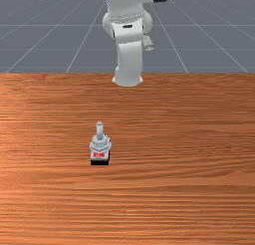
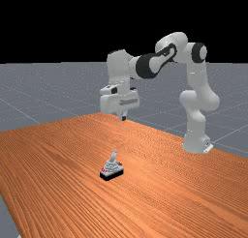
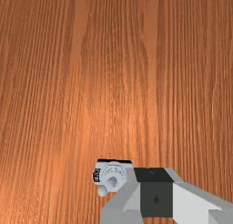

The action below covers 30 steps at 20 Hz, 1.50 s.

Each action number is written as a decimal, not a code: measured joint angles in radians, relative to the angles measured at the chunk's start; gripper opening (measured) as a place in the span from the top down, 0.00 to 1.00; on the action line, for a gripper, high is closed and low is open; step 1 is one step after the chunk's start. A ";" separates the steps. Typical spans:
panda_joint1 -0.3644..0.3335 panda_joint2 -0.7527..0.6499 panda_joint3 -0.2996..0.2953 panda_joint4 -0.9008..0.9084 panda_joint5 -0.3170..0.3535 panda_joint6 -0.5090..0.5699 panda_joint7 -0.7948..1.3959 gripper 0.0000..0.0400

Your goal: Turn on the trigger

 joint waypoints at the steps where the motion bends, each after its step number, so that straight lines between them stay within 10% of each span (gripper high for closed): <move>1: 0.013 0.003 -0.008 -0.026 -0.064 0.047 0.039 1.00; 12: 0.045 0.115 -0.042 -0.146 -0.115 0.281 0.243 1.00; 15: 0.029 0.119 -0.024 -0.125 -0.124 0.105 0.125 1.00; 20: 0.027 -0.025 -0.023 -0.369 -0.118 0.352 0.118 1.00; 30: 0.041 -0.006 0.004 -0.346 -0.083 0.319 0.103 1.00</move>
